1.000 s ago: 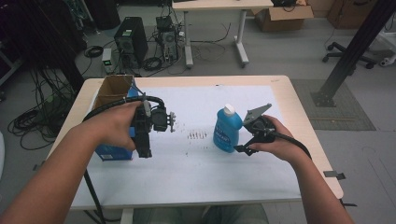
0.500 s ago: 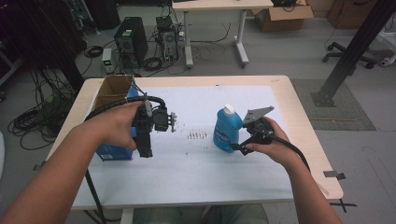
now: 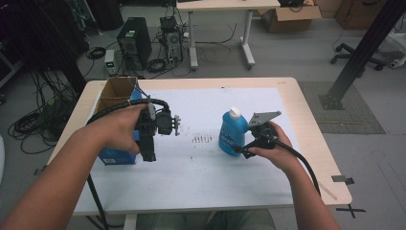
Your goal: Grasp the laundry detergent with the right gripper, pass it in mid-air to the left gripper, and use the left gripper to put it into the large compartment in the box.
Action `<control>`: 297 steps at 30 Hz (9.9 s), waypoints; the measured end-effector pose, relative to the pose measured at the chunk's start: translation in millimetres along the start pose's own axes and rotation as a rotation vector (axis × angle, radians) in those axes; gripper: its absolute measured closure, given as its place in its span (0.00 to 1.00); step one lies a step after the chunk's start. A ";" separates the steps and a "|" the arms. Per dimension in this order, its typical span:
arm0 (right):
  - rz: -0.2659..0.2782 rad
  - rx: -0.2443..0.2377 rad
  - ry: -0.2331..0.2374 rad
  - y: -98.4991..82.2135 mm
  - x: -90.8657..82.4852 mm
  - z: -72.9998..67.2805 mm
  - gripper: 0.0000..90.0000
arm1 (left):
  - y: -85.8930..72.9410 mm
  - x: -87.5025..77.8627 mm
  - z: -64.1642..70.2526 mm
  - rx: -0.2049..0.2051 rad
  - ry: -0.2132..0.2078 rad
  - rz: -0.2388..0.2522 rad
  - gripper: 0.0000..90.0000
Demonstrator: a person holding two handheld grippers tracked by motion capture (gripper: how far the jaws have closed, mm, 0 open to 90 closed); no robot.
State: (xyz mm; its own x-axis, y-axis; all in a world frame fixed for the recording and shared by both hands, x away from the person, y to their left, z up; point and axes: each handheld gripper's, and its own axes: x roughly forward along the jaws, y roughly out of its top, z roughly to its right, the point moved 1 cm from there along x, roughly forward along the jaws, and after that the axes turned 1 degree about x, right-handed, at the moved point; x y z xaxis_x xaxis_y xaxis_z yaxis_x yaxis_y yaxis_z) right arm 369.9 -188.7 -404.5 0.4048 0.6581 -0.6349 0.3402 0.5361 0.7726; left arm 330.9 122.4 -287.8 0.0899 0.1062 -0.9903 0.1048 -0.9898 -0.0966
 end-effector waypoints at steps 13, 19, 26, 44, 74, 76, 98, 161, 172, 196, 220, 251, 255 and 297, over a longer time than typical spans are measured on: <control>0.029 0.008 -0.005 -4.5 12.7 -2.7 0.02 | 1.7 2.0 -0.7 0.001 -0.004 0.006 0.00; 0.087 0.032 -0.011 -4.3 16.6 -0.8 0.02 | 2.2 2.7 -0.8 0.004 -0.006 0.006 0.00; 0.131 0.049 -0.033 -4.5 19.6 -0.9 0.02 | 3.1 3.7 -0.6 0.001 -0.005 0.010 0.00; 0.163 0.063 -0.056 -7.2 23.8 -4.4 0.13 | 4.1 5.5 -4.2 0.009 -0.007 0.011 0.00; 0.175 0.041 -0.075 -8.2 25.9 -6.0 0.32 | 3.3 10.2 -5.3 0.004 -0.009 0.003 0.00; 0.175 0.038 -0.076 -8.5 26.4 -6.3 0.35 | 3.4 10.3 -5.2 0.002 -0.009 0.003 0.00; 0.178 0.044 -0.095 -8.1 25.5 -8.7 0.50 | 0.5 1.6 -4.0 -0.004 0.004 0.015 0.00; 0.146 -0.217 0.355 33.8 45.5 -106.6 0.50 | 30.5 -20.6 9.2 0.076 -0.002 0.052 0.00; 0.172 -0.244 0.382 40.5 51.1 -108.4 0.50 | 37.6 -22.0 13.0 0.101 -0.009 0.059 0.00; 0.171 -0.301 0.404 60.3 61.9 -121.9 0.50 | 54.1 -26.1 23.1 0.130 -0.015 0.064 0.00; 0.187 -0.322 0.391 66.8 62.7 -123.5 0.50 | 63.5 -22.0 26.7 0.143 -0.010 0.054 0.00; 0.189 -0.310 0.400 67.3 61.8 -126.2 0.50 | 66.9 -21.0 27.7 0.153 -0.006 0.073 0.12; 0.190 -0.312 0.400 67.5 62.3 -126.8 0.50 | 66.9 -21.8 27.6 0.158 -0.011 0.068 0.14; 0.196 -0.305 0.404 68.0 59.4 -128.1 0.50 | 70.6 -23.4 31.1 0.176 -0.014 0.063 0.42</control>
State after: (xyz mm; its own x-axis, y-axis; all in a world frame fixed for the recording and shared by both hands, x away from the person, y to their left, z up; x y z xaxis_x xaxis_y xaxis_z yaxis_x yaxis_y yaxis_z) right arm 308.4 -45.4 -388.8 0.0569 0.8800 -0.4715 0.0052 0.4720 0.8816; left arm 305.4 47.1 -274.6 0.0770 0.0436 -0.9961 -0.0753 -0.9959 -0.0494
